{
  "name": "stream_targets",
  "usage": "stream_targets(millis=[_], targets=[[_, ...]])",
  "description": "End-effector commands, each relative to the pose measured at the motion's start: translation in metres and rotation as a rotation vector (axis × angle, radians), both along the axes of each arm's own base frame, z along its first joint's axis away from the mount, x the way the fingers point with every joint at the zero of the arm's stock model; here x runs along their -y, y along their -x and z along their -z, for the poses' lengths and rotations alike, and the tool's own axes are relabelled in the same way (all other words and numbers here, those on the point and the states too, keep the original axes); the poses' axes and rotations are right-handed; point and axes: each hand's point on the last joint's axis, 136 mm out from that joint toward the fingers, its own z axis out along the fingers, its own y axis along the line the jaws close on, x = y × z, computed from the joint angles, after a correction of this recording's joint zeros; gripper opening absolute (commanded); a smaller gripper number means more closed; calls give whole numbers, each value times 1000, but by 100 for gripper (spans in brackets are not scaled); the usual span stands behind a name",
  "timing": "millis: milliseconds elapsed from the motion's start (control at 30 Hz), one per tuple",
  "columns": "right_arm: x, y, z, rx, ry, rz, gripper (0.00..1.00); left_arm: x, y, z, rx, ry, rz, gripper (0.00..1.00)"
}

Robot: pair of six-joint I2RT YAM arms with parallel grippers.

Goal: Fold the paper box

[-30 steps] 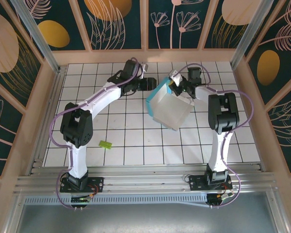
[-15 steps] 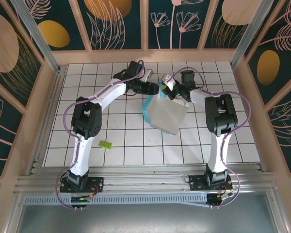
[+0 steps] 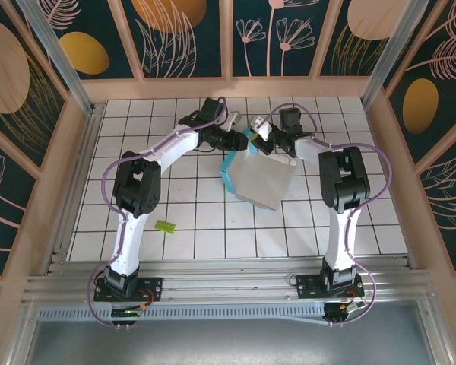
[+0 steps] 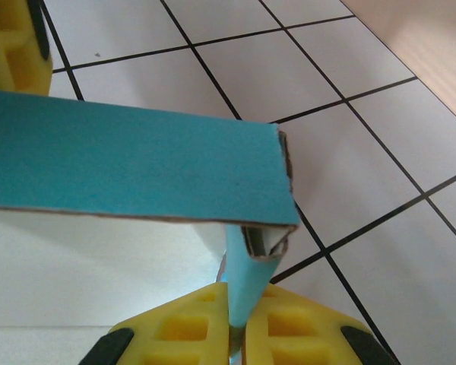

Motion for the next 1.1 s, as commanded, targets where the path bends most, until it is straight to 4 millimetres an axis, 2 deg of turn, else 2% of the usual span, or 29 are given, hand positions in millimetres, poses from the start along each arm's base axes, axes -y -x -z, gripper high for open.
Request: stream_targets(millis=[0,200,333,433,667,867,1000,1067], targets=[[-1,9,35,-94,72,-3,10,0,6,9,-40,6,7,49],[-1,5,41,-120,97,2,17,2,5,7,-38,18,7,49],[-4,6,44,-144,98,-20,12,2,5,6,-37,21,8,49],[-5,5,43,-139,90,-18,3,2,5,7,-38,20,8,49],[-13,-4,46,-156,98,17,2,5,5,5,-42,46,8,48],[-24,1,46,-162,103,-14,5,9,6,7,-54,76,13,47],[-24,0,44,-159,99,-17,1,5,6,6,-41,60,4,46],[-20,1,39,-139,123,-19,0,1,5,-3,-17,48,-15,46]])
